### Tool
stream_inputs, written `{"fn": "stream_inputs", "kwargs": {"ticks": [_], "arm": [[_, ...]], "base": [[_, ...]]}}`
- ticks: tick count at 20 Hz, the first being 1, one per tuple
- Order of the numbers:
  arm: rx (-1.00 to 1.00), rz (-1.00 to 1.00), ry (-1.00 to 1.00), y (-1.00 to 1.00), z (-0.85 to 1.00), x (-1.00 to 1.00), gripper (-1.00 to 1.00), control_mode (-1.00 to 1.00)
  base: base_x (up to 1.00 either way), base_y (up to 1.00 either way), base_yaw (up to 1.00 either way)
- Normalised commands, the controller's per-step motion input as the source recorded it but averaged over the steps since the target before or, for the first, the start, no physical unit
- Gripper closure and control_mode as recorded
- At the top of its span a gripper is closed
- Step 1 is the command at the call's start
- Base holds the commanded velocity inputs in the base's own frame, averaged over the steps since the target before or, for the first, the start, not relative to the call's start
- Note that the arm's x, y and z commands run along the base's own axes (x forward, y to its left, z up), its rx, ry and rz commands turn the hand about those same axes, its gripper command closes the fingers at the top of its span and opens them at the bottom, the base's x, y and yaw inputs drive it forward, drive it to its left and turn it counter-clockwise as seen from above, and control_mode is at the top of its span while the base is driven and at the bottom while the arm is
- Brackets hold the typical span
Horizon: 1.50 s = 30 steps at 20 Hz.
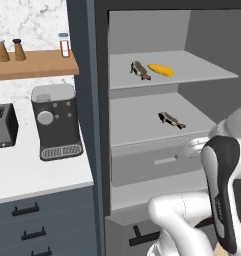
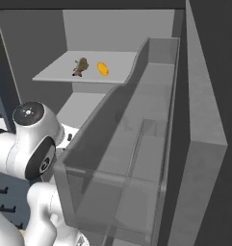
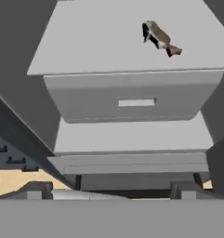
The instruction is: Place one corn and one fish in each tupperware on the nearby counter, to pack two identical lunches.
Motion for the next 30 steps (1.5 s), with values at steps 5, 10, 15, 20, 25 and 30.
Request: {"fn": "stream_inputs", "kwargs": {"ticks": [5, 10, 15, 20, 25, 30], "arm": [[0.0, 0.02, -0.24, -0.16, -0.02, 0.66, -1.0, -1.0], [-0.08, -0.17, -0.04, -0.02, -0.06, 0.57, -1.0, -1.0], [-0.12, -0.15, 0.01, -0.16, 0.0, 0.78, -1.0, -1.0], [-0.02, -0.01, 0.01, -0.47, -0.13, 0.91, -1.0, -1.0], [-0.02, 0.0, 0.0, -0.41, -0.19, 0.93, -1.0, -1.0], [0.0, 0.0, 0.0, -0.26, -0.11, 0.85, -1.0, -1.0]], "base": [[0.0, 0.0, 0.0], [0.0, 0.0, 0.0], [0.0, 0.0, 0.0], [0.0, 0.0, 0.0], [0.0, 0.0, 0.0], [0.0, 0.0, 0.0]]}}
